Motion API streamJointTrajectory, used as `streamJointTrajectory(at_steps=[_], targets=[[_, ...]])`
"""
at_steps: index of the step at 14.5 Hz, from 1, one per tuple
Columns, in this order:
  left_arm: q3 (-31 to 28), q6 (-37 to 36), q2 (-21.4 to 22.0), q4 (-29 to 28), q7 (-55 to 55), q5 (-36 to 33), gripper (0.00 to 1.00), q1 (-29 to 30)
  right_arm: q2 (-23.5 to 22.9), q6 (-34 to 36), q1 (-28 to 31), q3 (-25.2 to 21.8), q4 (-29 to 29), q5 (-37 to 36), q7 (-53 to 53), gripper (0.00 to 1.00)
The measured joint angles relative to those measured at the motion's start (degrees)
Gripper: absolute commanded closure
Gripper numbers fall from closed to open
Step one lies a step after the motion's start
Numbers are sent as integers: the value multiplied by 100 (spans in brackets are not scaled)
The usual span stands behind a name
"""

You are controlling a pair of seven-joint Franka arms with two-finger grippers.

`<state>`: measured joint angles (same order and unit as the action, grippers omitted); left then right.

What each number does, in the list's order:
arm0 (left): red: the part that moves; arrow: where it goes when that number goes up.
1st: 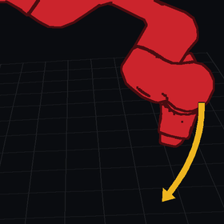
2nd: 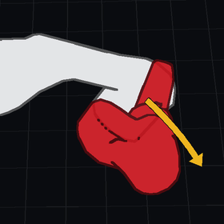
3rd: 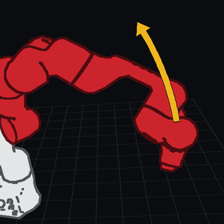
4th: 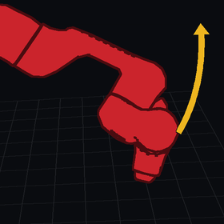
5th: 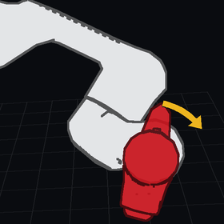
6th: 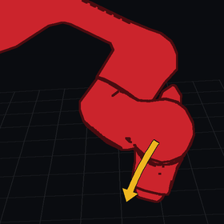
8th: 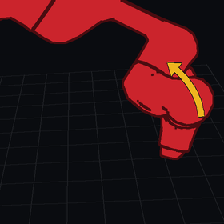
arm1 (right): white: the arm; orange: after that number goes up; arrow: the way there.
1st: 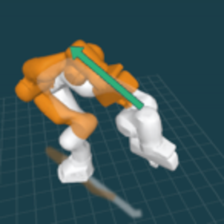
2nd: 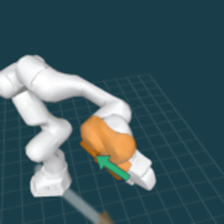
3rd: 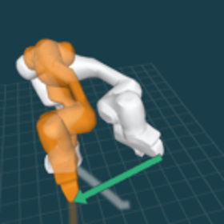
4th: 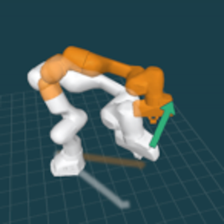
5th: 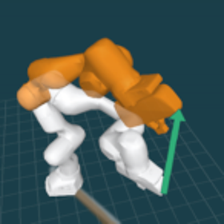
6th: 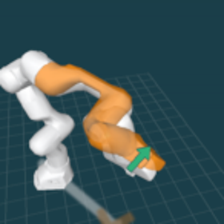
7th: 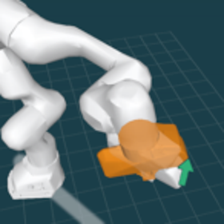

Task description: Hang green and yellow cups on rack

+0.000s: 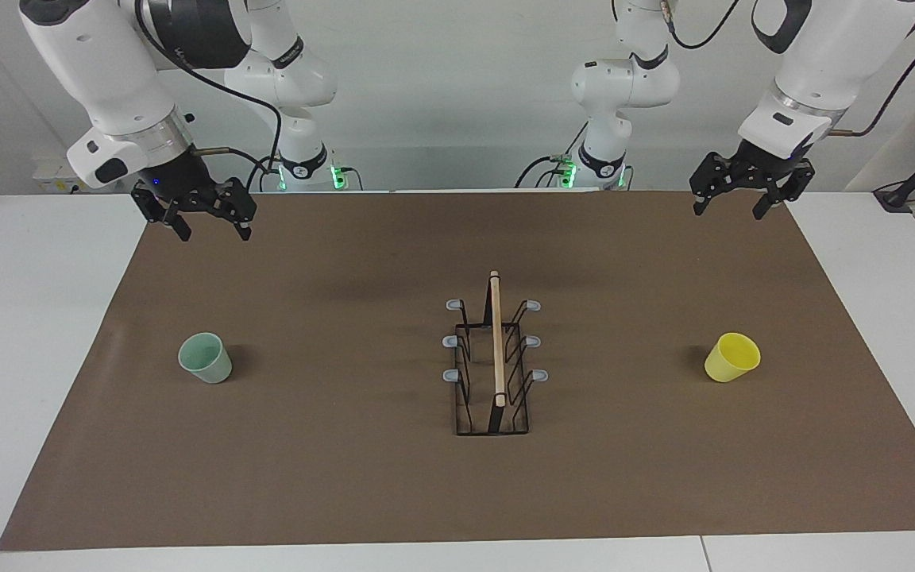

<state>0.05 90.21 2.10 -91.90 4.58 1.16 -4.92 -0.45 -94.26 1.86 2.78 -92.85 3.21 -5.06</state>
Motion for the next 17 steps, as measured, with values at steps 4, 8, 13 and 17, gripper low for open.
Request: streamJointTrajectory(at_steps=[4,8,13,17], targets=[[9,-3,0,-25,-1,0,0,-1,0,0,0,0,0,0,0,0],[-5,-3,3,-36,-43,0,0,0,0,0,0,0,0,0,0,0],[-77,-45,9,-55,-465,-12,0,16,0,-13,-2,23,-1,-425,543,0],[-70,-52,17,-58,-981,-12,0,14,-2,-80,25,22,-67,-699,1595,0]])
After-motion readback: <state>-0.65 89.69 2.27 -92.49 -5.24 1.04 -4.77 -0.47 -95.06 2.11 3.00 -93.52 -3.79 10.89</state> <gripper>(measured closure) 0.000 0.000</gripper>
